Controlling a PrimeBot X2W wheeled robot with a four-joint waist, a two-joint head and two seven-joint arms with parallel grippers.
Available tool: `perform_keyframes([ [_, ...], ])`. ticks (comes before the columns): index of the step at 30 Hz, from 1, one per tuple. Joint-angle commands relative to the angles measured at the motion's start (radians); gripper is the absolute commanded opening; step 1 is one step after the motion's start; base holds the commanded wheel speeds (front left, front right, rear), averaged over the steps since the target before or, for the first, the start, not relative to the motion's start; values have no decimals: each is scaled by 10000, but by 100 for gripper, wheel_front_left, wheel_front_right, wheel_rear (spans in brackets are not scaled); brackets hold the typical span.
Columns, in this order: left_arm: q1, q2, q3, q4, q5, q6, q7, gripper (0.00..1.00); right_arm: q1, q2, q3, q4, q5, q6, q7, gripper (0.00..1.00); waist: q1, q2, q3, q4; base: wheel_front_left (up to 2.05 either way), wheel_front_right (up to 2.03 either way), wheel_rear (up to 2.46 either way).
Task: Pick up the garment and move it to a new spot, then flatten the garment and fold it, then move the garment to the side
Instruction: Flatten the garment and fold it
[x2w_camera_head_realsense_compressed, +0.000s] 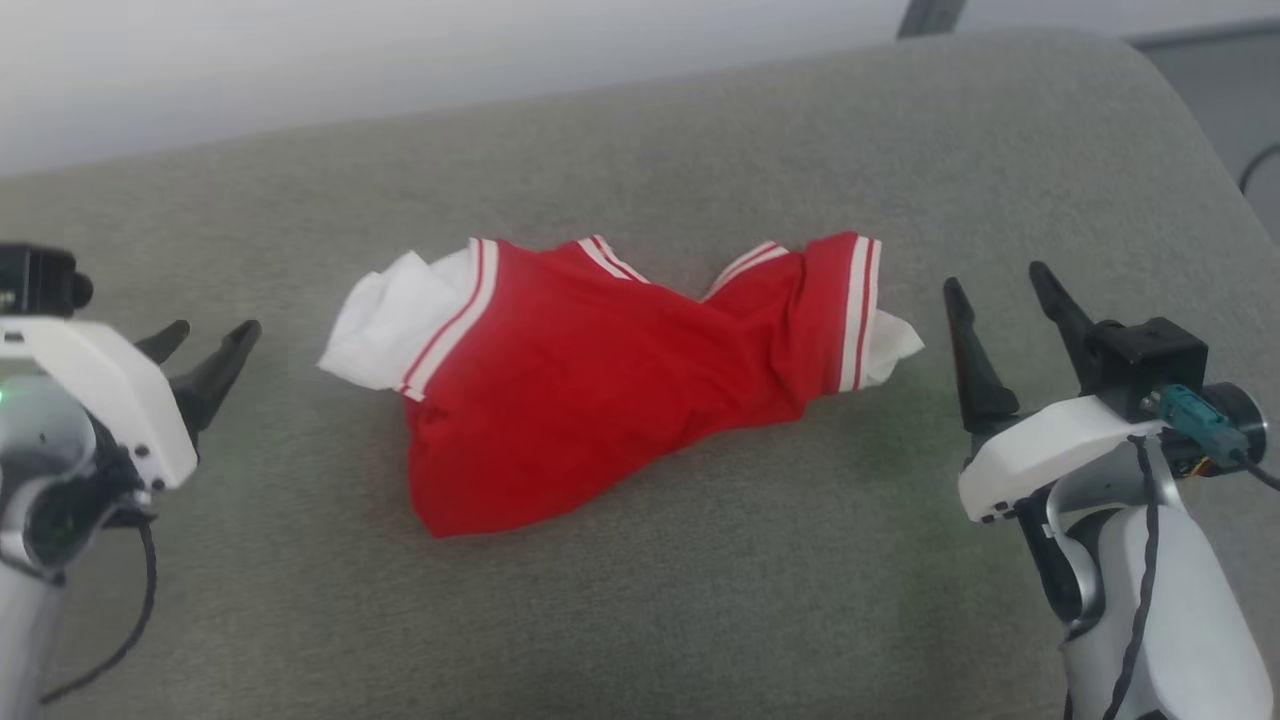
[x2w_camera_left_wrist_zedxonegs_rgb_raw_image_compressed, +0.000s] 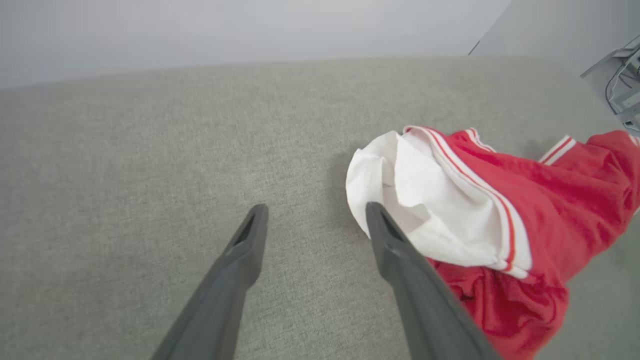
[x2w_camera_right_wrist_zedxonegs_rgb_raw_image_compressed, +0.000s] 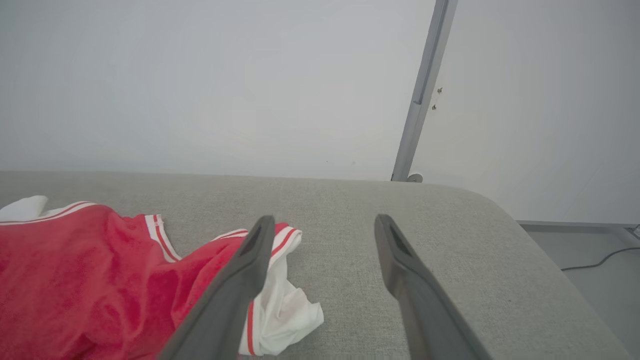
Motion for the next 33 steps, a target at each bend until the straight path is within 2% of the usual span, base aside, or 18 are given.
perform_keyframes([
  [1,-243,55,-32,98,5,52,176,100,101,51,63,-46,84,1,-79,100,0,0,220,-186,0,0,0],
  [8,-1459,32,-500,496,-218,437,1993,100,-18,45,114,-21,300,1,-72,100,0,0,689,-425,0,0,0],
  [15,-2260,-177,-1147,130,-105,986,3598,100,-82,46,156,44,403,1,-126,100,0,0,1050,-462,0,0,0],
  [24,-2345,-260,-1836,139,228,1488,4720,100,-294,45,304,158,550,1,-142,100,0,0,1533,-570,0,0,0],
  [28,-2240,-246,-1980,436,151,1461,4915,100,-347,44,338,250,573,1,-210,100,0,0,1688,-614,0,0,0],
  [29,-2221,-229,-2017,491,139,1395,4914,48,-365,44,335,279,572,1,-222,100,0,0,1713,-618,0,0,0],
  [30,-2202,-225,-2014,553,112,1341,4868,15,-375,45,323,303,558,1,-248,100,0,0,1733,-617,0,0,0],
  [31,-2175,-208,-2037,608,112,1265,4831,0,-383,44,297,329,555,1,-271,100,0,0,1746,-613,0,0,0],
  [33,-2118,-341,-2006,664,-88,1082,4803,0,-406,44,229,366,555,1,-297,100,0,0,1754,-577,0,0,0],
])
